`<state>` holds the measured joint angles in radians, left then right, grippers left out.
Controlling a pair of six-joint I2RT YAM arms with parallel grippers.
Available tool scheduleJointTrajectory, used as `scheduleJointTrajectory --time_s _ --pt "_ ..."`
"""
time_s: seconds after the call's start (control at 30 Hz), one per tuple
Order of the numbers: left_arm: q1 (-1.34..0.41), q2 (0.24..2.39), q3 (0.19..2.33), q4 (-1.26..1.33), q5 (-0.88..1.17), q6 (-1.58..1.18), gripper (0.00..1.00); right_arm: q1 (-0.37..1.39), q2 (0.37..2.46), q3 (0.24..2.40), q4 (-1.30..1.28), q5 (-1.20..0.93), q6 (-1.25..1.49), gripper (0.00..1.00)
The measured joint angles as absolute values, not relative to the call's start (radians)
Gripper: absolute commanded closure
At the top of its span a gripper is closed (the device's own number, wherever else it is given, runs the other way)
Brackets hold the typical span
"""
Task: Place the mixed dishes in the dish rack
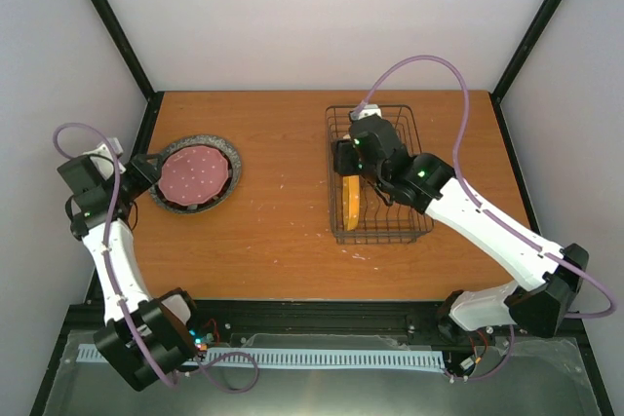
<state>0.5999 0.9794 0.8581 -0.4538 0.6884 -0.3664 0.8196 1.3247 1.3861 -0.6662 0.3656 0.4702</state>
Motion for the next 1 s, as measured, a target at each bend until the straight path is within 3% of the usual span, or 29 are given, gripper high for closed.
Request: scheduleJointTrajectory --time_s 0.73,0.87,1.0 --pt "0.696 1.304 0.913 -0.541 0.768 -0.29 0.44 0.801 1.517 1.398 -0.525 0.045 0.411 0.38" --pt "0.696 1.335 0.944 -0.54 0.773 -0.281 0.59 0.8 1.525 1.398 -0.501 0.009 0.41 0.38" --pt "0.696 1.401 0.942 -0.544 0.785 -0.256 0.63 0.799 1.536 1.402 -0.485 -0.02 0.405 0.38"
